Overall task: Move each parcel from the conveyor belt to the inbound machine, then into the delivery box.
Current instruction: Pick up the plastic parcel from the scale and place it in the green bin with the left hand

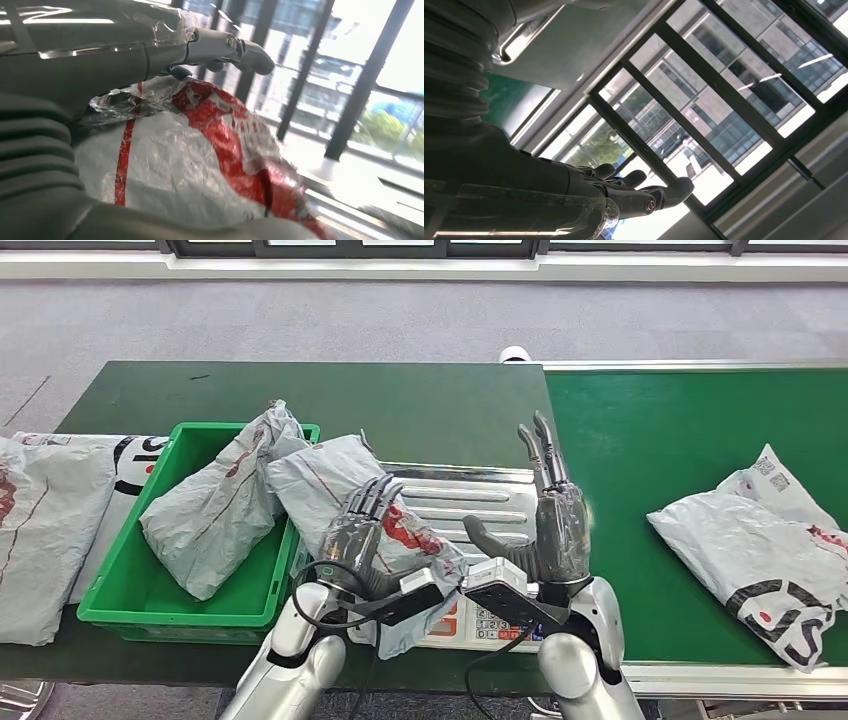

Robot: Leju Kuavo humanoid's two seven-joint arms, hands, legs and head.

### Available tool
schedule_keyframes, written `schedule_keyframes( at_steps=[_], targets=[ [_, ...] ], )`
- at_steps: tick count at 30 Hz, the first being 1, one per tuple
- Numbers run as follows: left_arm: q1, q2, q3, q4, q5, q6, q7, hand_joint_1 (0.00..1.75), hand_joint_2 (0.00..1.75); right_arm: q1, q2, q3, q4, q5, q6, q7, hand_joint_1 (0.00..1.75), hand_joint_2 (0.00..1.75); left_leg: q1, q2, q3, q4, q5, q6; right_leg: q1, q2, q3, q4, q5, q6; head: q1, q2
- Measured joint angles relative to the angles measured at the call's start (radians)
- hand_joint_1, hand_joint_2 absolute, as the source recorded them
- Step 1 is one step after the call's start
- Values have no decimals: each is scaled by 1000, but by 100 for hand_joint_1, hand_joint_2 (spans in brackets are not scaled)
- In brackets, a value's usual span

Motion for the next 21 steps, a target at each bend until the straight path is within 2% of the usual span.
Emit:
schedule_keyframes(
  at_steps=[10, 18, 21],
  targets=[
    [-123, -27, -77, 211, -16, -39, -7, 0, 175, 3, -10, 6, -47, -7, -2, -6, 0, 175, 0, 0, -1, 0, 1, 1, 0, -1, 0, 0, 0, 0, 0, 0],
    [-174, -41, -103, 286, -18, -52, -12, 3, 175, 5, -16, 6, -55, -8, -6, -8, 0, 175, 0, 0, 1, 0, 1, 1, 0, -1, 2, 0, 0, 0, 0, 0],
    [-196, -47, -114, 317, -26, -61, -11, 134, 175, 8, -18, 6, -63, -8, -10, -11, 0, 175, 0, 0, 2, 0, 1, 1, 0, -1, 4, 0, 0, 0, 0, 0]
  ],
)
